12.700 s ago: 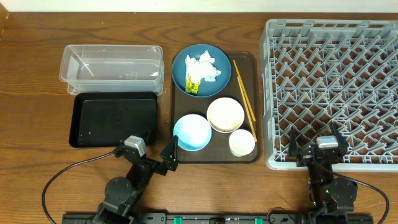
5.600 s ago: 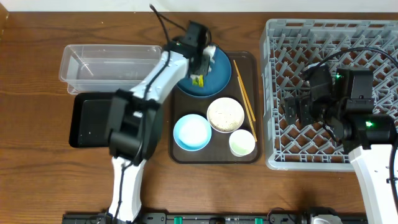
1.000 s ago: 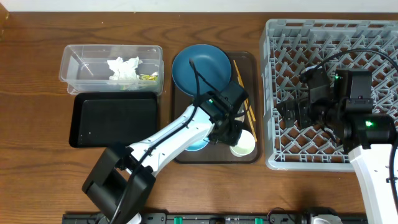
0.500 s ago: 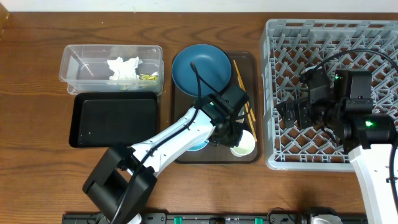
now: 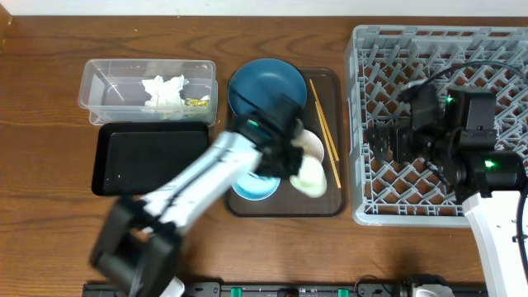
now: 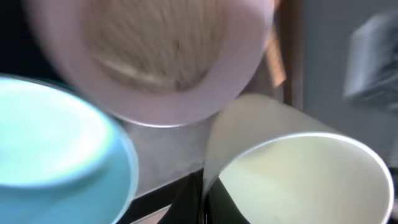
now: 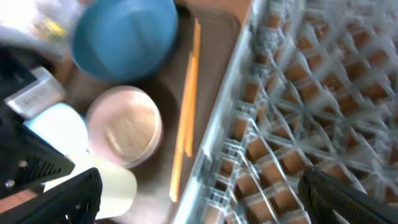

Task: Sort waste into correct bins and load items into the dishwasher rack
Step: 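Lift white cup with left gripper and hand it to right gripper, then lower white cup into dishwasher rack with right gripper and release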

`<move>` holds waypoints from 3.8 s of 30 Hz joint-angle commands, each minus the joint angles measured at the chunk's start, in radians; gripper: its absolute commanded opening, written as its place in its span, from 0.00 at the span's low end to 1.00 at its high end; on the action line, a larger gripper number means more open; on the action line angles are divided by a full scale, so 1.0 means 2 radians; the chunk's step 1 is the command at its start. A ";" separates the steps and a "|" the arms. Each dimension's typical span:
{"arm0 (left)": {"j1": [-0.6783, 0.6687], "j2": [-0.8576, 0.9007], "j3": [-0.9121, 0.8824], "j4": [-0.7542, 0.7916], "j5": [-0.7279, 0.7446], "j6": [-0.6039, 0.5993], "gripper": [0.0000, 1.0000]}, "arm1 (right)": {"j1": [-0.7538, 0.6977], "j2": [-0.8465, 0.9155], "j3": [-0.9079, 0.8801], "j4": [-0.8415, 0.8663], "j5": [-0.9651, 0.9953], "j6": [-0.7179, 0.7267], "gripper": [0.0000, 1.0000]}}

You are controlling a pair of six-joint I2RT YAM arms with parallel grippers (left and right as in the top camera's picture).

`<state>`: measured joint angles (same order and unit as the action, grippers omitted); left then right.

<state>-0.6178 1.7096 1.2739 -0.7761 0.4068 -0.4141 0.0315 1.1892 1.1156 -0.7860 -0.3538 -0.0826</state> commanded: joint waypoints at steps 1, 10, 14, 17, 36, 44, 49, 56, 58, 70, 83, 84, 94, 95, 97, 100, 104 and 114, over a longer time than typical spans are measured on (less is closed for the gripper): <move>0.079 -0.070 0.027 0.016 0.105 0.008 0.06 | 0.004 0.005 0.007 0.037 -0.099 0.063 0.98; 0.231 -0.110 0.027 0.098 0.449 0.020 0.06 | 0.005 0.065 -0.009 0.221 -0.368 0.109 0.89; 0.237 -0.110 0.027 0.098 0.487 0.030 0.06 | 0.009 0.100 -0.009 0.329 -0.488 0.127 0.84; 0.232 -0.109 0.027 0.097 0.487 0.029 0.06 | 0.023 0.111 -0.009 0.364 -0.495 0.140 0.85; 0.236 -0.107 0.027 0.098 0.487 0.029 0.06 | 0.069 0.111 -0.009 0.484 -0.561 0.161 0.79; 0.235 -0.104 0.027 0.097 0.477 0.028 0.06 | 0.092 0.111 -0.009 0.499 -0.560 0.161 0.80; 0.235 -0.103 0.027 0.097 0.458 0.029 0.06 | 0.085 0.111 -0.009 0.523 -0.575 0.181 0.81; 0.235 -0.103 0.027 0.098 0.456 0.029 0.06 | 0.056 0.111 -0.009 0.528 -0.594 0.191 0.83; 0.235 -0.103 0.027 0.098 0.457 0.024 0.06 | 0.057 0.112 -0.009 0.527 -0.593 0.191 0.84; 0.235 -0.103 0.027 0.131 0.488 0.000 0.06 | 0.078 0.160 -0.009 0.502 -0.564 0.159 0.84; 0.235 -0.103 0.027 0.132 0.479 0.000 0.06 | 0.112 0.165 -0.009 0.580 -0.556 0.200 0.70; 0.235 -0.103 0.027 0.131 0.477 0.000 0.06 | 0.113 0.165 -0.009 0.580 -0.556 0.200 0.69; 0.235 -0.103 0.027 0.134 0.471 0.001 0.10 | 0.121 0.165 -0.009 0.580 -0.554 0.200 0.54; 0.235 -0.103 0.027 0.134 0.470 0.000 0.13 | 0.120 0.165 -0.009 0.580 -0.554 0.200 0.54; 0.235 -0.103 0.027 0.135 0.469 0.001 0.16 | 0.119 0.165 -0.009 0.580 -0.555 0.200 0.54; 0.235 -0.103 0.027 0.135 0.467 0.001 0.17 | 0.111 0.165 -0.009 0.579 -0.557 0.202 0.53; 0.235 -0.103 0.027 0.135 0.468 0.001 0.17 | 0.085 0.165 -0.009 0.578 -0.566 0.213 0.53; 0.235 -0.103 0.027 0.135 0.463 0.001 0.17 | -0.030 0.165 -0.009 0.474 -0.565 0.202 0.55</move>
<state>-0.1467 1.5002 1.3201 -0.5121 1.3418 -0.4191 0.0269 1.5177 1.0973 0.1993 -1.4895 0.3286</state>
